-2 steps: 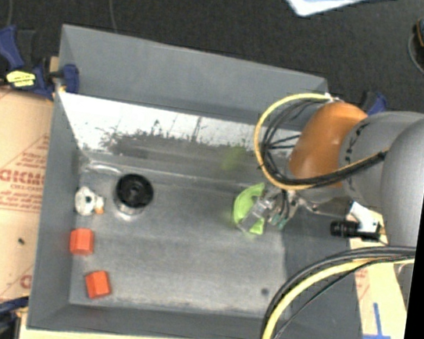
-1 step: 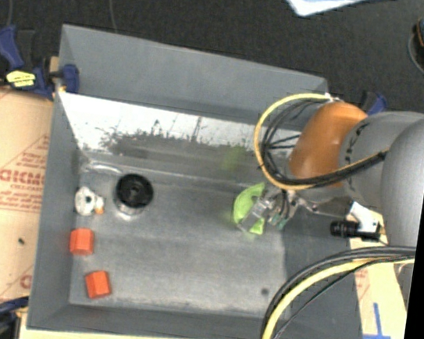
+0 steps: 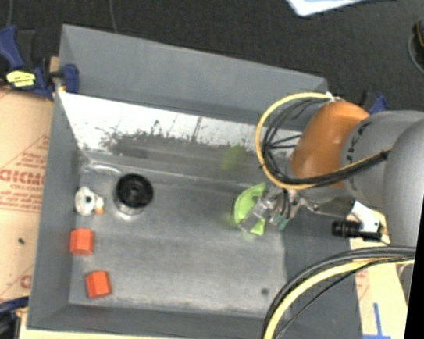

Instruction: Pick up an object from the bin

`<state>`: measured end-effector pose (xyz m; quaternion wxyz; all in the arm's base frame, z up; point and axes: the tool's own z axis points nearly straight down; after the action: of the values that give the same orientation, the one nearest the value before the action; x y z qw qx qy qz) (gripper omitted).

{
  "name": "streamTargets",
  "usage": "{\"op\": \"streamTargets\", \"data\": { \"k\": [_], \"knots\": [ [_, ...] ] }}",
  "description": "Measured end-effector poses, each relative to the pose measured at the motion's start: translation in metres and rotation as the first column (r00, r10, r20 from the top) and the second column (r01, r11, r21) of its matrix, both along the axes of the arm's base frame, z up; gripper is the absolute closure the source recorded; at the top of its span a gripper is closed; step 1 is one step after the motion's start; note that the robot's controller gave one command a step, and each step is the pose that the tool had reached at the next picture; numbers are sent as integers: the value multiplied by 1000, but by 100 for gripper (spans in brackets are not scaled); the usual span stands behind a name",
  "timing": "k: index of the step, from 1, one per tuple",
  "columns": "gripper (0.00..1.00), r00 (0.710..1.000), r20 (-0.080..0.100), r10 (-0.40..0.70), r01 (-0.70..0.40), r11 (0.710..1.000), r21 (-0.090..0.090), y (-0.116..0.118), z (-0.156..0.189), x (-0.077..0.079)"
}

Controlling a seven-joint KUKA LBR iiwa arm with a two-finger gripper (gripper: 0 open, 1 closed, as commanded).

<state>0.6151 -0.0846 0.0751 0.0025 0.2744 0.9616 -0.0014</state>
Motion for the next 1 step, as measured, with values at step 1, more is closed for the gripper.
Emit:
{"op": "streamTargets", "data": {
  "k": [1],
  "knots": [
    [100,1000,-5,0,0,1000,1,0,20,-1]
  ]
}}
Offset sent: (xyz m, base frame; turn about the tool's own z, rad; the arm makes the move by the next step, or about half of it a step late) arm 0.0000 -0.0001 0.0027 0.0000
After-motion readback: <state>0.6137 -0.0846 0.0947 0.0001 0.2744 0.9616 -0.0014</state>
